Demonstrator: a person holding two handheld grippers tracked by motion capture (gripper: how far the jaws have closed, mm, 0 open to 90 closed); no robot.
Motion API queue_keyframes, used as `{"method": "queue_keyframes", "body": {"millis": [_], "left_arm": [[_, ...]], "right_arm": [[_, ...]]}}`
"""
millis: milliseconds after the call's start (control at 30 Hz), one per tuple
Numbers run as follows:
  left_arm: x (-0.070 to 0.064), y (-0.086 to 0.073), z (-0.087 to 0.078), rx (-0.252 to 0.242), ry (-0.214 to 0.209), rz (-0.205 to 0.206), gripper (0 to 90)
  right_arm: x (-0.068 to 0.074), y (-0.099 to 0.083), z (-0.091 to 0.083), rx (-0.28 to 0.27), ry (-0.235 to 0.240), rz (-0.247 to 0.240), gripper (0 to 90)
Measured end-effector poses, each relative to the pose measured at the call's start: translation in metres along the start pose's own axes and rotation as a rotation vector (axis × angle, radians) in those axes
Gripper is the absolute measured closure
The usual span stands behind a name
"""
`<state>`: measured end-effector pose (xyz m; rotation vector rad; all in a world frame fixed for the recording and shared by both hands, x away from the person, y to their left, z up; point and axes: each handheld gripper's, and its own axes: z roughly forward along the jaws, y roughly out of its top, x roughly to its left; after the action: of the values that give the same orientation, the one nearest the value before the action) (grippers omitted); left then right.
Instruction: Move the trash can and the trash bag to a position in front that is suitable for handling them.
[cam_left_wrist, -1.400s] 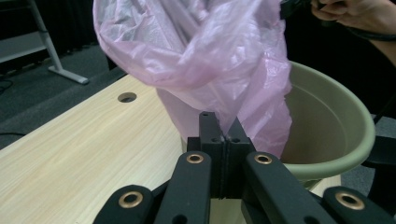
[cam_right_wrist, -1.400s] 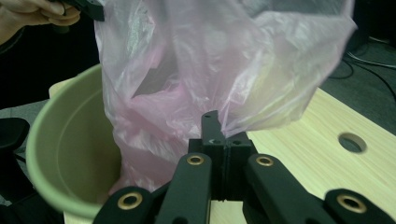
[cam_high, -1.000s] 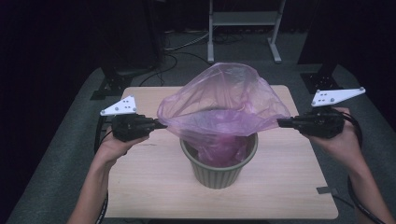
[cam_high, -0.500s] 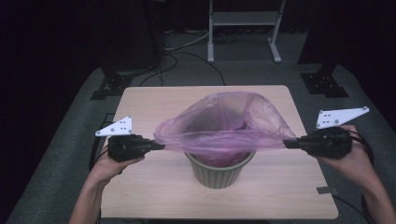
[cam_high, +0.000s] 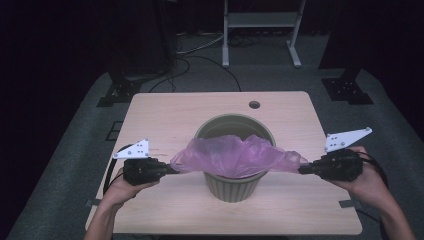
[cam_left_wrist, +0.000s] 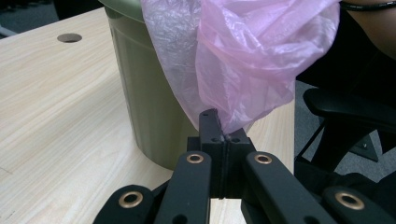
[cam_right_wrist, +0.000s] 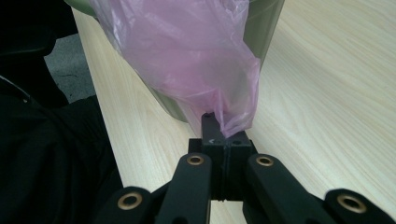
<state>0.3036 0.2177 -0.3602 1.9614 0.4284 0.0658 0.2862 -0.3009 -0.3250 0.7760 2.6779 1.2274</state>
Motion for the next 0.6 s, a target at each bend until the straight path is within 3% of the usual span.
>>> {"method": "queue_keyframes", "body": {"millis": [33,67,200,400,600], "left_arm": [[0.0,0.0,0.0,0.0,0.0,0.0,89.2],[-0.002,0.002,0.0,0.019,0.0,0.001,83.7],[-0.006,0.006,-0.005,0.019,-0.001,0.018,69.9],[-0.017,0.012,-0.022,0.027,0.023,0.051,51.8],[-0.022,0.009,-0.033,0.051,0.036,0.041,38.4]], "right_arm": [[0.0,0.0,0.0,0.0,0.0,0.0,90.0],[0.001,0.001,-0.001,-0.008,0.0,-0.002,86.7],[0.002,0.002,-0.007,-0.025,0.004,-0.003,80.3],[0.009,-0.003,-0.021,-0.065,0.007,-0.001,63.9],[0.013,-0.01,-0.033,-0.087,-0.003,0.008,52.7]]}}
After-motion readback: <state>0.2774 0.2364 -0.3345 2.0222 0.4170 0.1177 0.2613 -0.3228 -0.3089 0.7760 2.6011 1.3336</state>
